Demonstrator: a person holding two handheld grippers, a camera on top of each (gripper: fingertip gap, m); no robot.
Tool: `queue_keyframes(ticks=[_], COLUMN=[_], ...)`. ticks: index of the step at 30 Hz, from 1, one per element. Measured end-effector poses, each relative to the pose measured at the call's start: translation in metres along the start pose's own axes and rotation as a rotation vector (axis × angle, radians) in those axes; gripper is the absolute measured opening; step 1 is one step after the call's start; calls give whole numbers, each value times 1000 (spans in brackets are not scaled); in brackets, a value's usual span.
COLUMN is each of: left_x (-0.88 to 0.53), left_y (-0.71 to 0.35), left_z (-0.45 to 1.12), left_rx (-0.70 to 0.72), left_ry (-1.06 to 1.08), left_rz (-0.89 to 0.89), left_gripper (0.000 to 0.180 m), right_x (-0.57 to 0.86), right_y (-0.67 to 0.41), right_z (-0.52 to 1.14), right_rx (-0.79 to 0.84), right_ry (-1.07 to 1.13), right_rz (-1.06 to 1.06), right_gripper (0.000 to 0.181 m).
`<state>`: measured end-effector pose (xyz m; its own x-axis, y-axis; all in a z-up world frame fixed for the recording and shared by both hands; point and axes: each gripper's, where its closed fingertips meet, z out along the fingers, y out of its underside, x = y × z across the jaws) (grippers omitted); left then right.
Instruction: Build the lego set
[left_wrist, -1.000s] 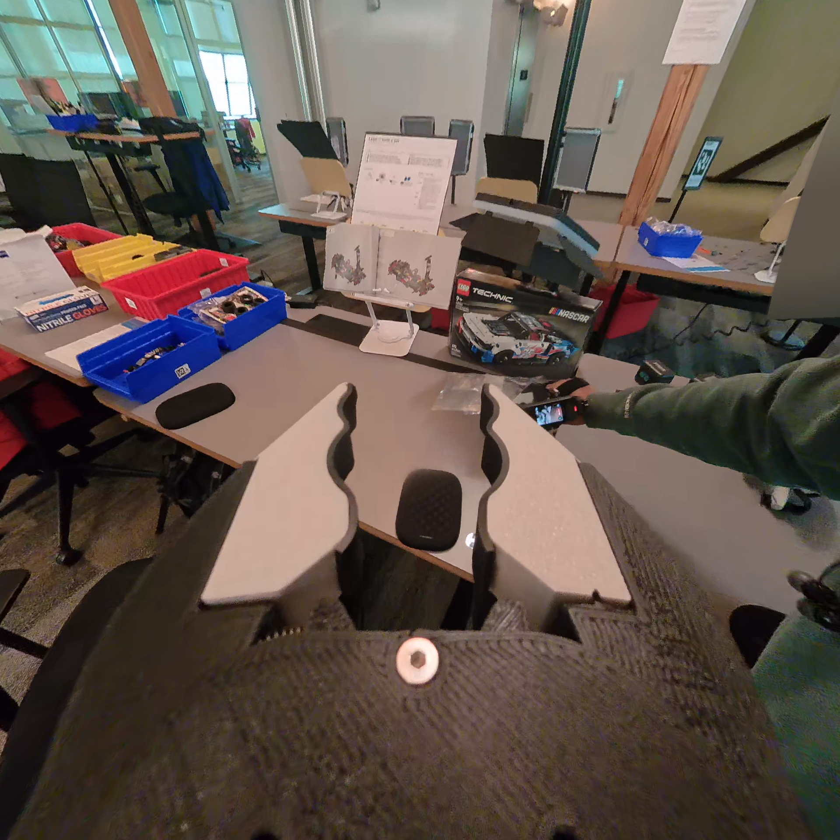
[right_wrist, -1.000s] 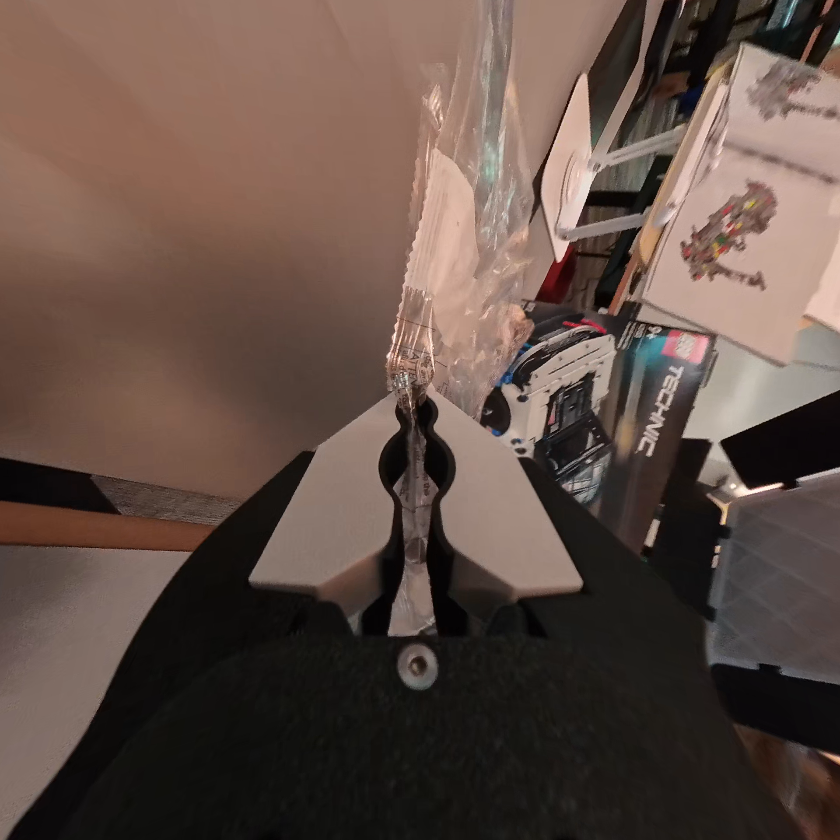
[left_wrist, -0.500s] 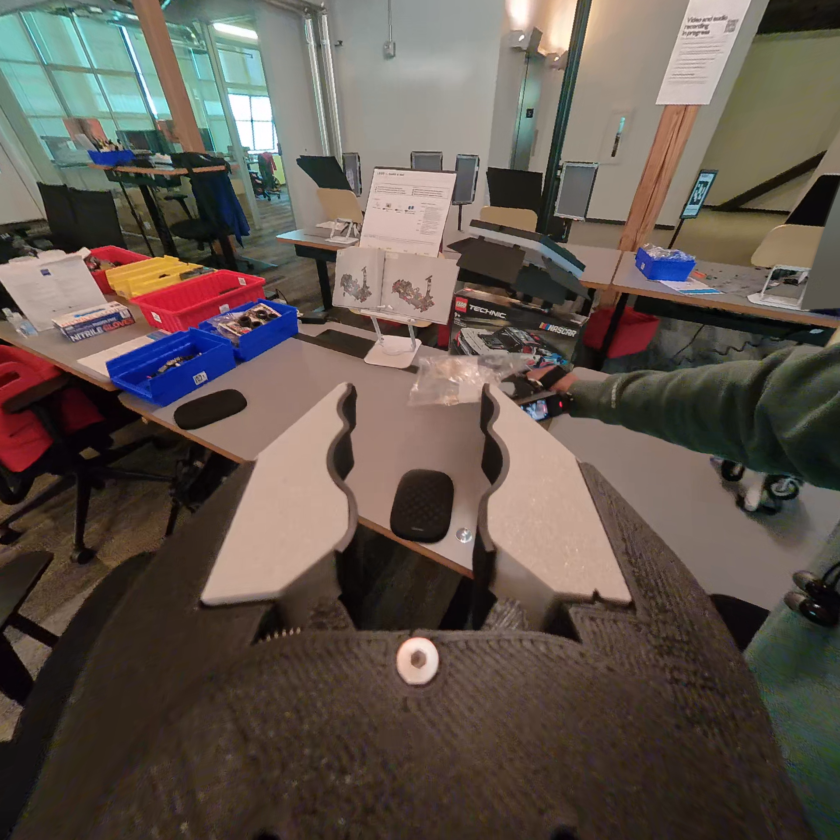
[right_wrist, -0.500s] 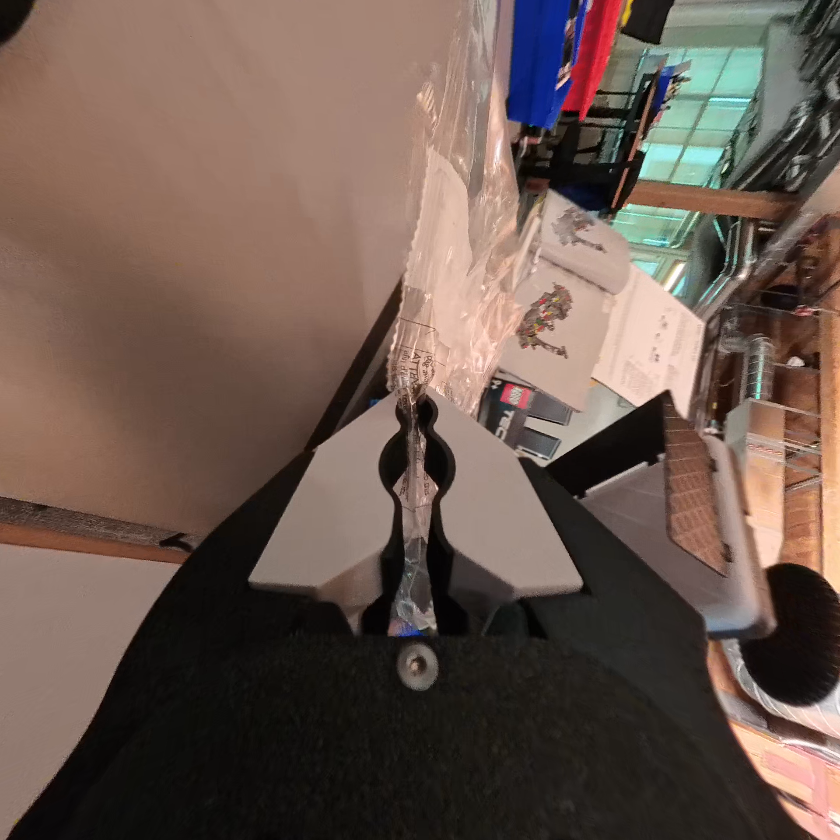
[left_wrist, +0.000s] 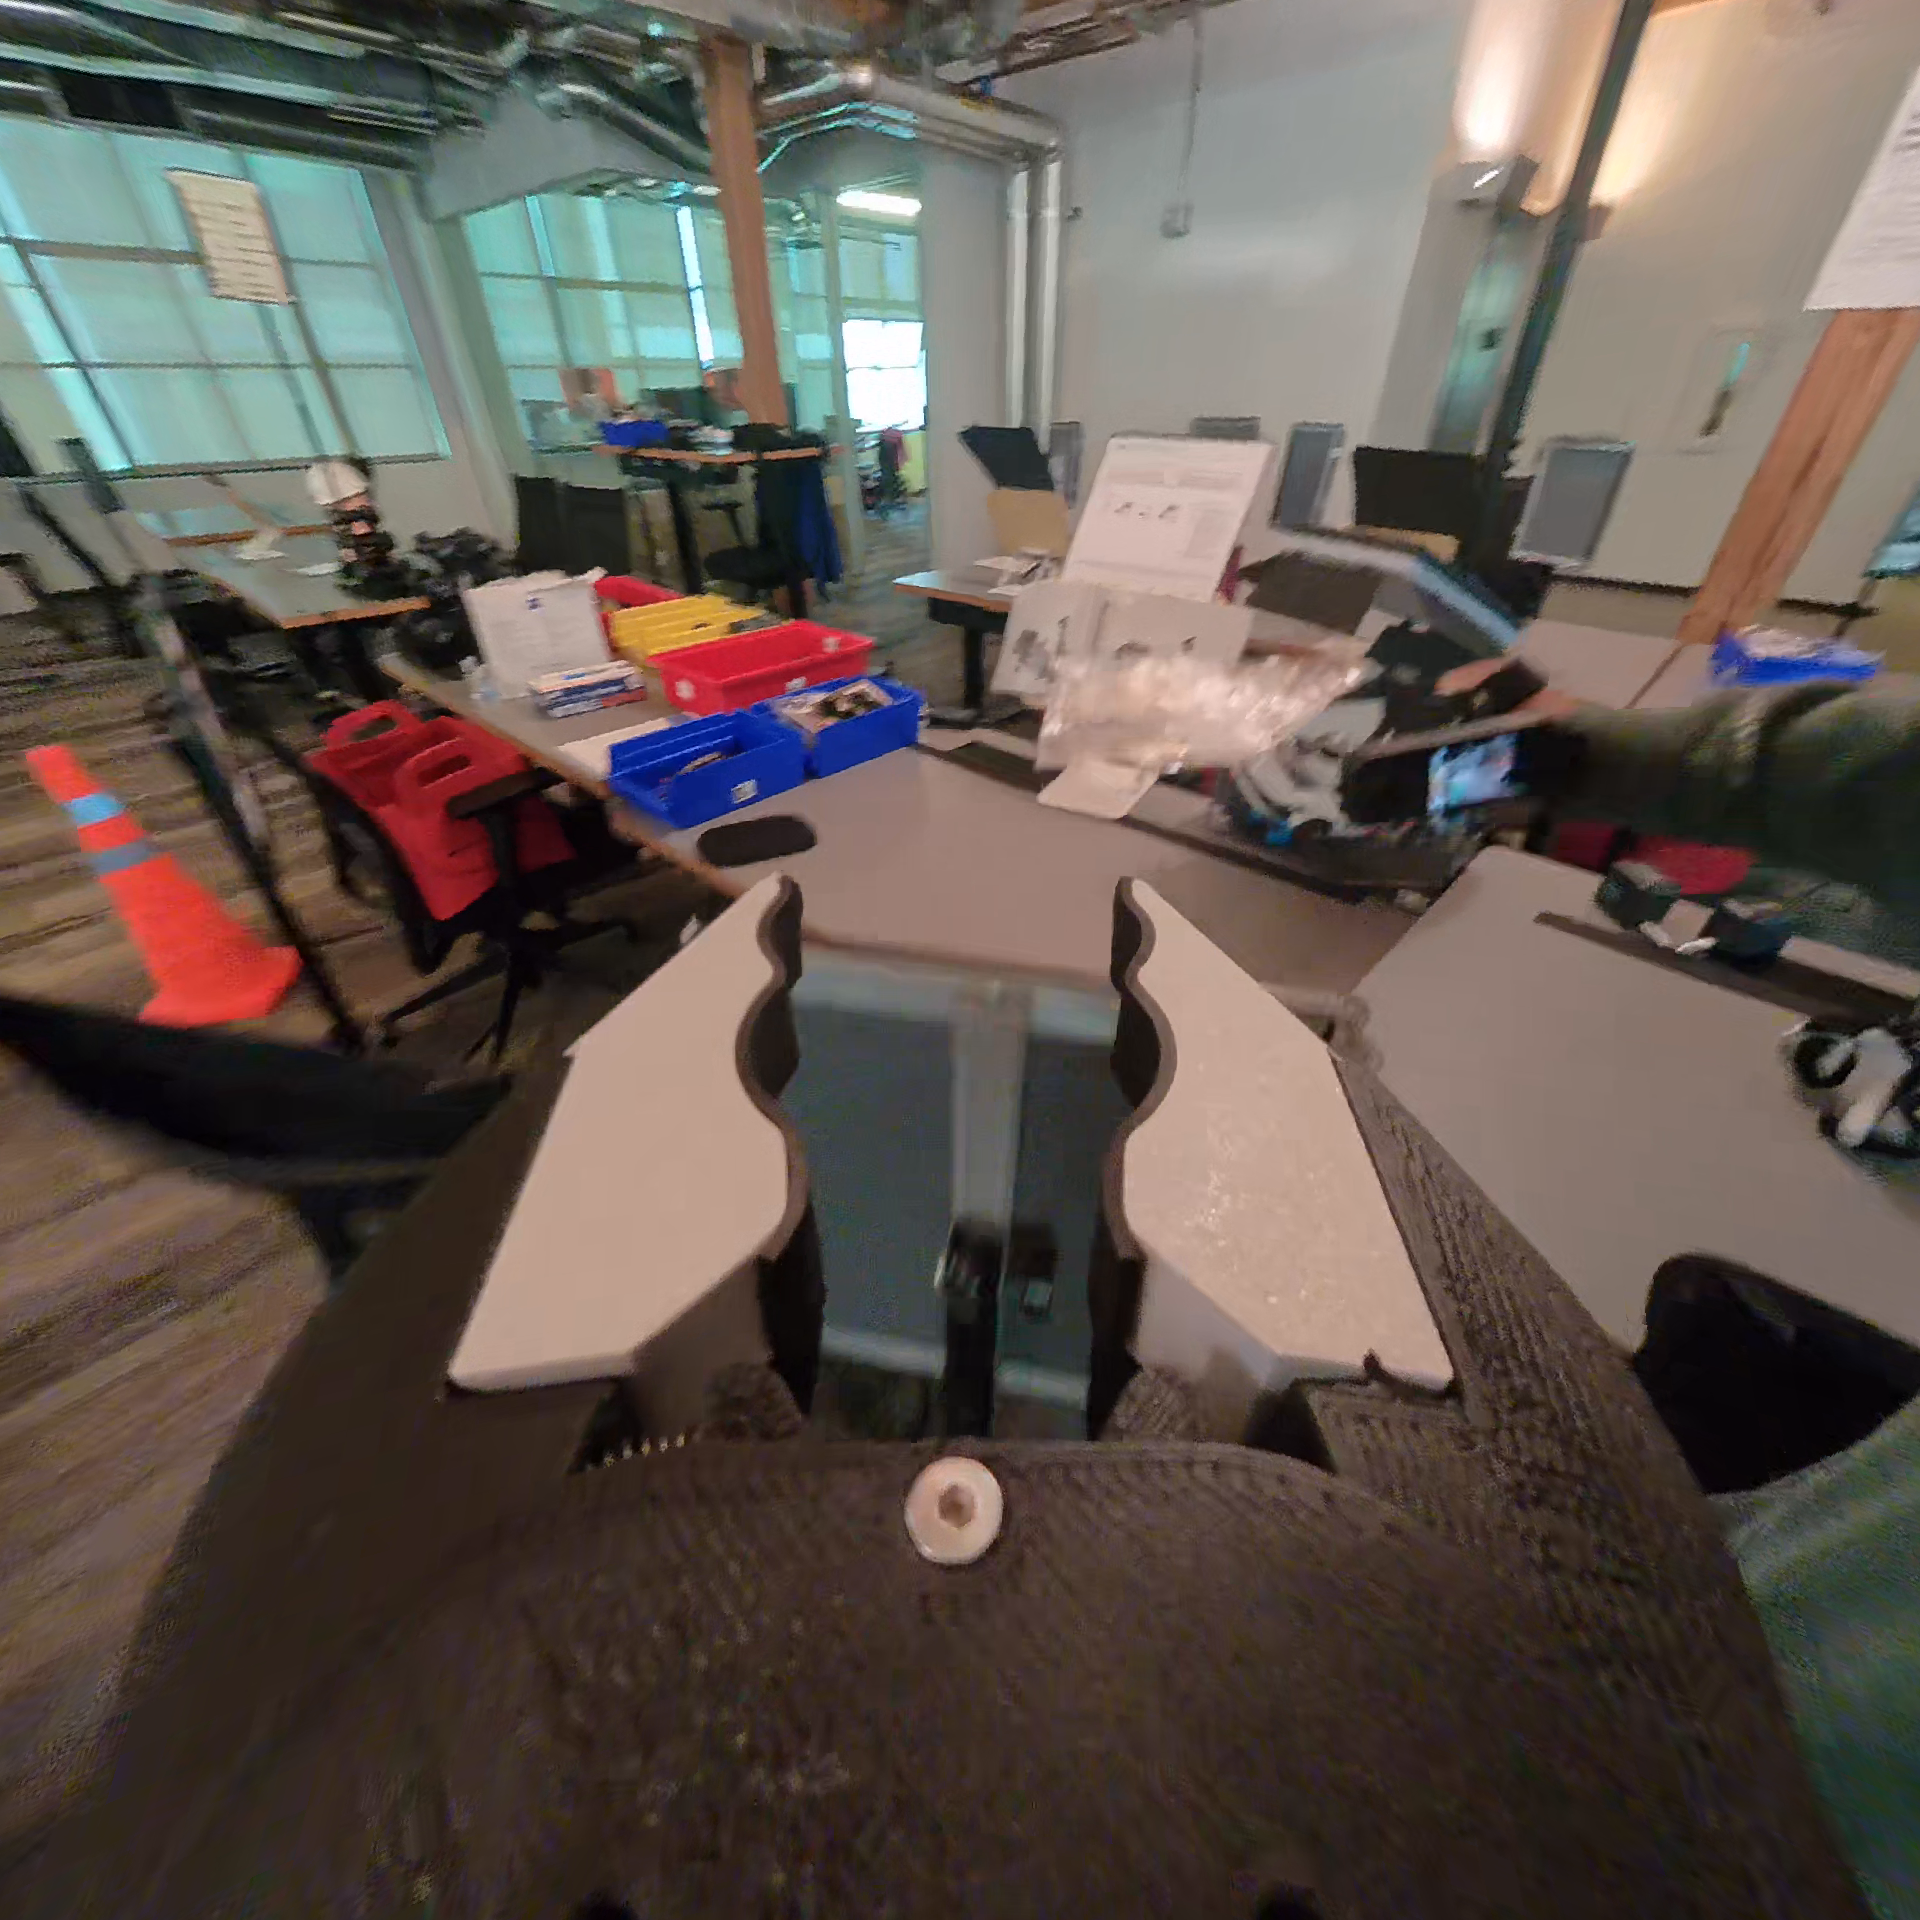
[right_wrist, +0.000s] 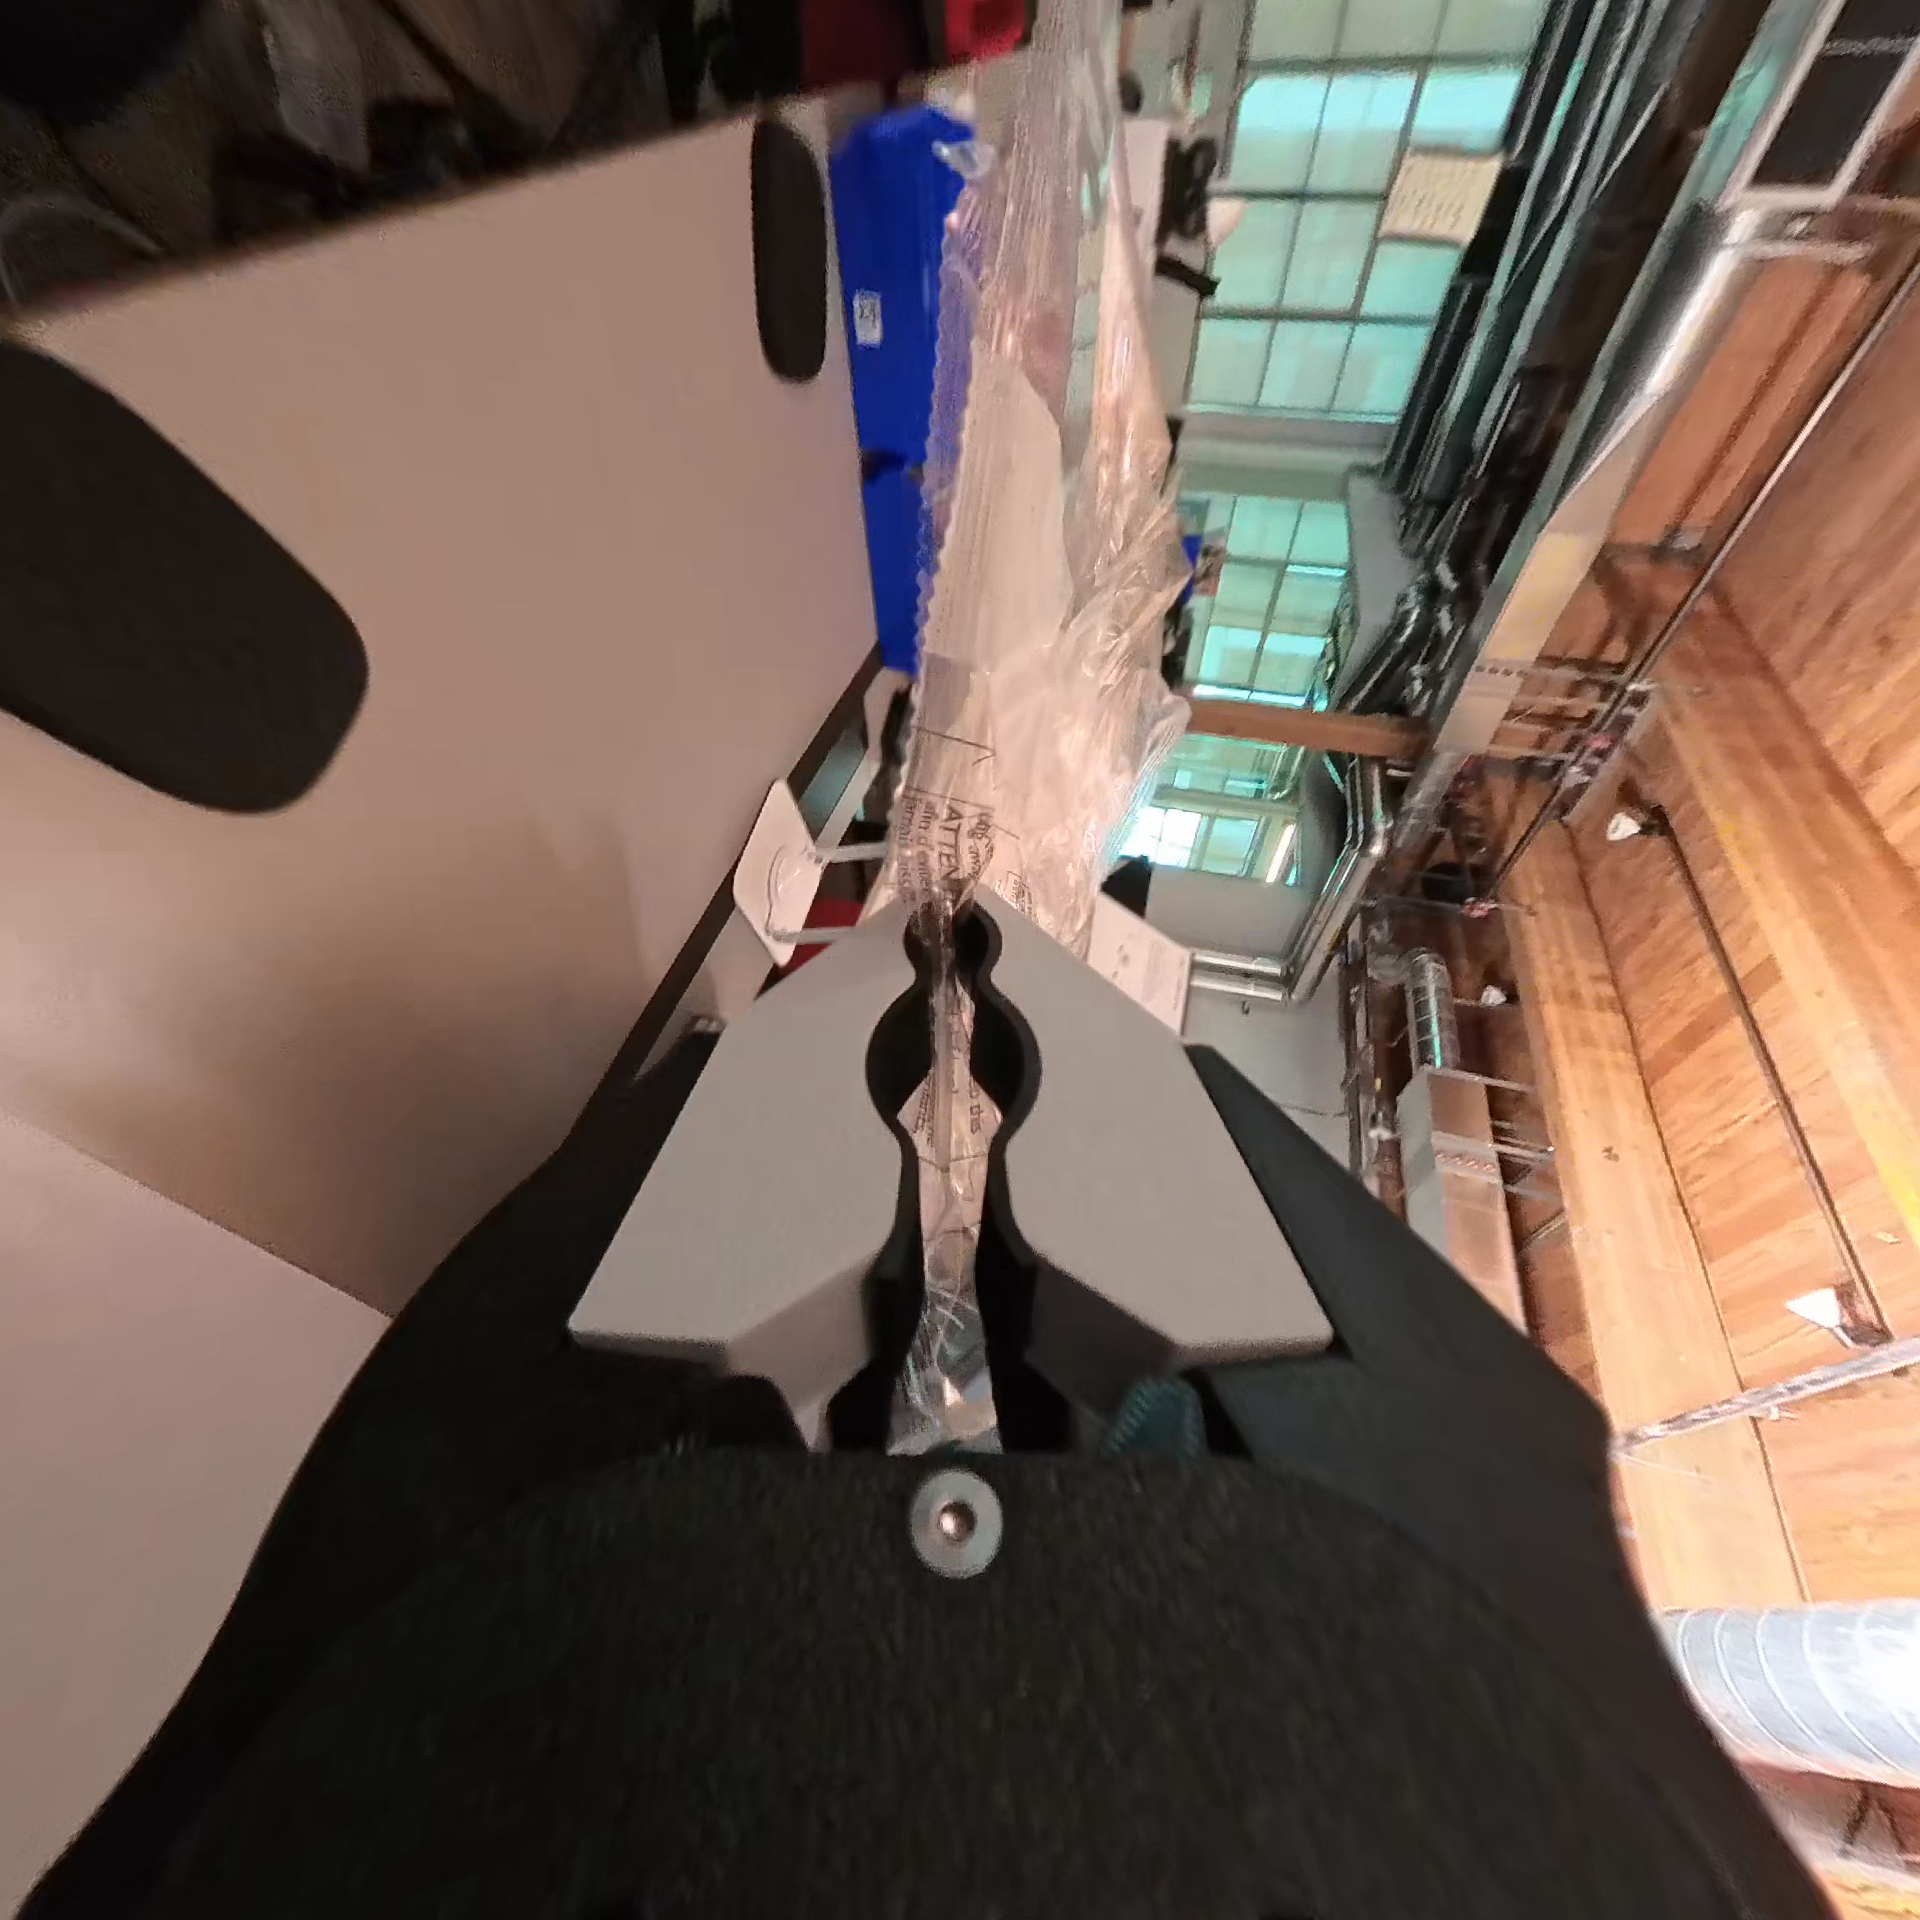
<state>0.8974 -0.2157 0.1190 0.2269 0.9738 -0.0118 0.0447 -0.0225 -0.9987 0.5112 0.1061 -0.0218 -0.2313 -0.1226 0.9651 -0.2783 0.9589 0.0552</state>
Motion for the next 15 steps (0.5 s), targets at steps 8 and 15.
queue_keyframes(ticks=[8, 15], left_x=[-31, -55], left_y=[61, 82], left_z=[-215, -352], left_rx=[-74, -76], left_ry=[-143, -282], left_rz=[-37, -84], left_gripper=[58, 58], right_x=[43, 54], right_y=[-145, -274], right_z=[-167, -277], right_rx=[100, 241], right_ry=[16, 24], right_rz=[-2, -48], right_gripper=[0, 0])
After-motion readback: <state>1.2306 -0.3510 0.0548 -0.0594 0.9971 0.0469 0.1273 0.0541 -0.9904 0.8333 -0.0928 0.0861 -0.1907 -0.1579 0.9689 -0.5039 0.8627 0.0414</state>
